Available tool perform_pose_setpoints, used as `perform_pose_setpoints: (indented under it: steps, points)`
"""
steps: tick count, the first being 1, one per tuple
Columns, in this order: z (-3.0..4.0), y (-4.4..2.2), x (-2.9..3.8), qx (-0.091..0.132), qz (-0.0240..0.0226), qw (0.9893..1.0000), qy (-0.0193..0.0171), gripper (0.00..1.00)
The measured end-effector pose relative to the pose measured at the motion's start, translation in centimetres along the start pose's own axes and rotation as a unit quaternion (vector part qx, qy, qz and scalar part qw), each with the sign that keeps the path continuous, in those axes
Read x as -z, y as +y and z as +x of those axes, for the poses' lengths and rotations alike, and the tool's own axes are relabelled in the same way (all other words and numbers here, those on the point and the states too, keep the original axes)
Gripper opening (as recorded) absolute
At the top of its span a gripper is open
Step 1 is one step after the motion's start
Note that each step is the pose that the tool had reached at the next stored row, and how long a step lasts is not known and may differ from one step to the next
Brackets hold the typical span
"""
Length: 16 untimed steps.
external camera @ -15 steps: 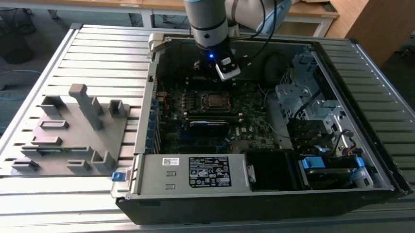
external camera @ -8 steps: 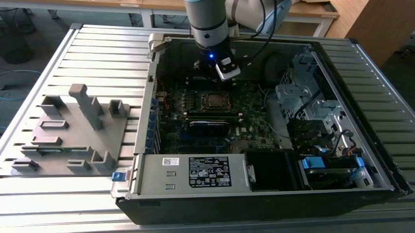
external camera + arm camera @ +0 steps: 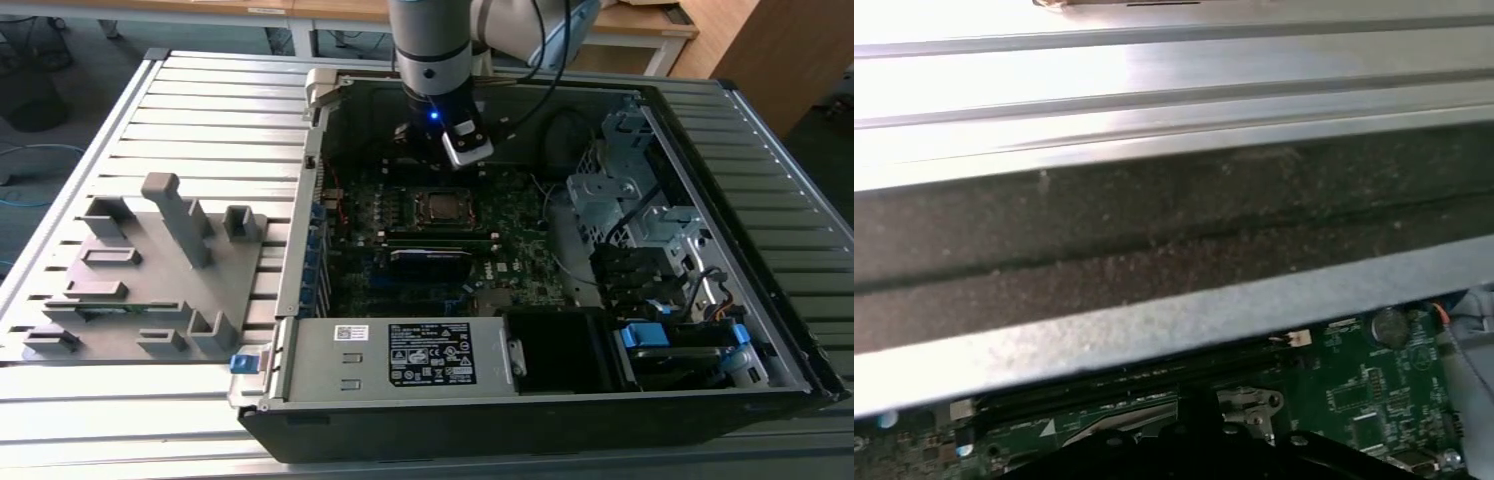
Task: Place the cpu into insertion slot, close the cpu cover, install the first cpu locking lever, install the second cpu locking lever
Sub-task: 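Install the first cpu locking lever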
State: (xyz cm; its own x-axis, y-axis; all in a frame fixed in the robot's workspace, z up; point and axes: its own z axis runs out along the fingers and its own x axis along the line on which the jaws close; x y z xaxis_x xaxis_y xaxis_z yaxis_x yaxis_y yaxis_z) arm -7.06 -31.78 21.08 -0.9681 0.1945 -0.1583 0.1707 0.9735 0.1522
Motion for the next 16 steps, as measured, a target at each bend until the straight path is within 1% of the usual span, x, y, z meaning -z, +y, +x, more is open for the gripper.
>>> perform_pose_setpoints:
  steps: [2, 4, 5, 10, 11, 13, 15, 16]
  points:
    - [-0.01, 0.00, -0.02, -0.001, 0.0027, 1.0000, 0.0067, 0.10]
    - [-0.01, 0.00, -0.02, -0.001, 0.0043, 0.9999, 0.0100, 0.10]
    - [0.00, 0.00, -0.01, -0.001, 0.0046, 0.9999, 0.0108, 0.10]
    - [-0.01, 0.00, -0.02, -0.001, 0.0049, 0.9999, 0.0114, 0.10]
    - [-0.02, 0.01, -0.04, -0.001, 0.0054, 0.9999, 0.0130, 0.10]
    - [-0.01, 0.00, -0.07, -0.002, 0.0078, 0.9998, 0.0196, 0.10]
    - [0.00, -0.01, -0.12, -0.003, 0.0109, 0.9995, 0.0295, 0.10]
    - [0.00, -0.01, -0.12, -0.003, 0.0119, 0.9994, 0.0327, 0.10]
